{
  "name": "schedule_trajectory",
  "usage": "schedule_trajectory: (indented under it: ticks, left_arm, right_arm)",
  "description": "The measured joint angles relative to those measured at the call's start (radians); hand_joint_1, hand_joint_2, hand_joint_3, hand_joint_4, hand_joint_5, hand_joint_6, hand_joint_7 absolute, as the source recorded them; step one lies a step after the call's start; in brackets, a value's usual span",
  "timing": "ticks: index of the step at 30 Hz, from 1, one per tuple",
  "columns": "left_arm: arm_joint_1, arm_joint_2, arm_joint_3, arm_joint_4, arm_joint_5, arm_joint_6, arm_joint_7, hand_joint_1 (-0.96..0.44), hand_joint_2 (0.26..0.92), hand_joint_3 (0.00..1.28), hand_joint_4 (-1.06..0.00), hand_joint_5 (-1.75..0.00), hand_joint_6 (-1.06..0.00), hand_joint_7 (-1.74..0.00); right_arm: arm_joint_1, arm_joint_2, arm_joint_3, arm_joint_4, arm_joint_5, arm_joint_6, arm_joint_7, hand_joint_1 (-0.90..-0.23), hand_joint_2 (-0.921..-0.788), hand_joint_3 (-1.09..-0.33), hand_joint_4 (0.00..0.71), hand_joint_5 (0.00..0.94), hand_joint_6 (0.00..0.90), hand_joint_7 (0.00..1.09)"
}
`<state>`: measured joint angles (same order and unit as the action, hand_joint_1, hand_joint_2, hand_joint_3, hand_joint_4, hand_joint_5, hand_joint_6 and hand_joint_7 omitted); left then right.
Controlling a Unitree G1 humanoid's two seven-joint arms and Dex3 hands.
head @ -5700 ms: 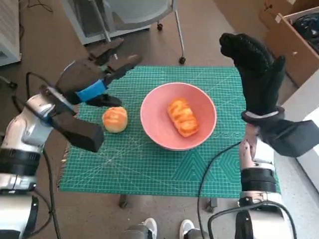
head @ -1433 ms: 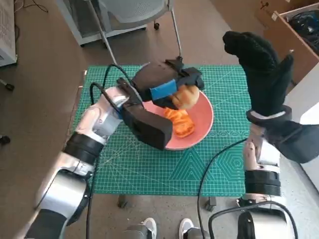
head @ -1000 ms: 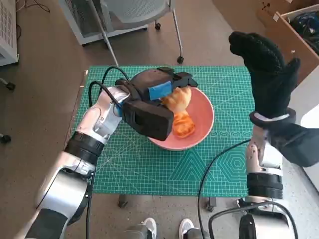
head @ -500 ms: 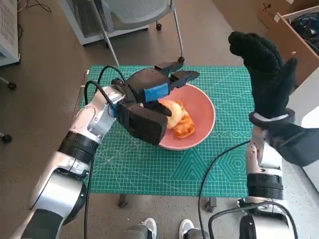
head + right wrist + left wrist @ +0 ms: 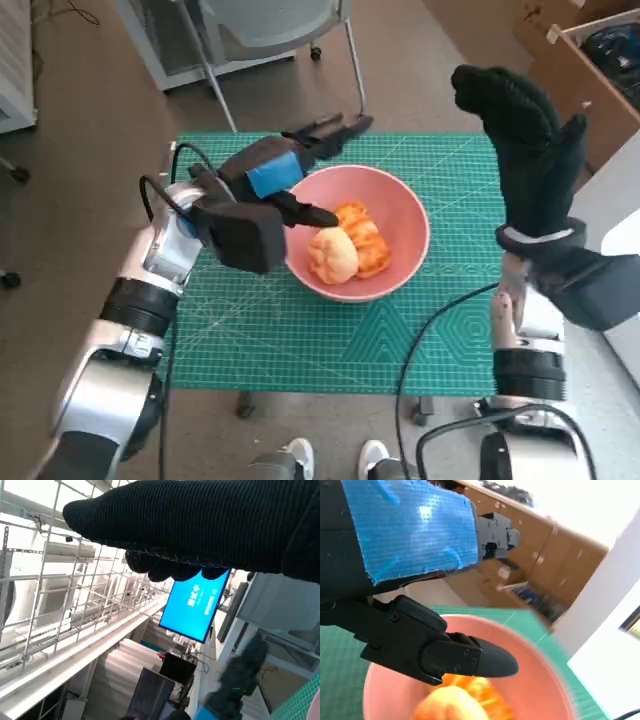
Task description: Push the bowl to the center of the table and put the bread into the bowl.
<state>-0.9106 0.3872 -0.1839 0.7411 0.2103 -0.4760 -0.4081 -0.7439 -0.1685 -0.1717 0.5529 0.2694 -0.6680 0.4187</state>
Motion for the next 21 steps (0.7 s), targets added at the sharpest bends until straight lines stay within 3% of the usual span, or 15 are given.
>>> schedule_trajectory:
  ticks: [6, 10, 21]
  left_arm:
    - [0.068, -0.034, 0.150, -0.091, -0.232, -0.001, -0.016, -0.72, 0.921, 0.23, 0.00, 0.00, -0.05, -0.08]
    - [0.116, -0.062, 0.228, -0.215, -0.344, 0.024, 0.006, -0.69, 0.921, 0.31, 0.00, 0.00, -0.04, -0.09]
    - [0.228, -0.134, 0.272, -0.450, -0.430, 0.140, 0.055, -0.72, 0.921, 0.36, 0.00, 0.00, 0.00, -0.17]
  right_arm:
    - [-0.012, -0.004, 0.000, 0.000, 0.000, 0.020, -0.003, -0.645, -0.921, -0.716, 0.223, 0.004, 0.285, 0.13]
    - [-0.037, -0.010, -0.001, 0.009, -0.001, 0.036, -0.008, -0.648, -0.921, -0.718, 0.227, 0.005, 0.285, 0.13]
    - [-0.118, -0.017, -0.002, 0.083, -0.005, 0.046, -0.021, -0.658, -0.921, -0.720, 0.229, 0.004, 0.278, 0.13]
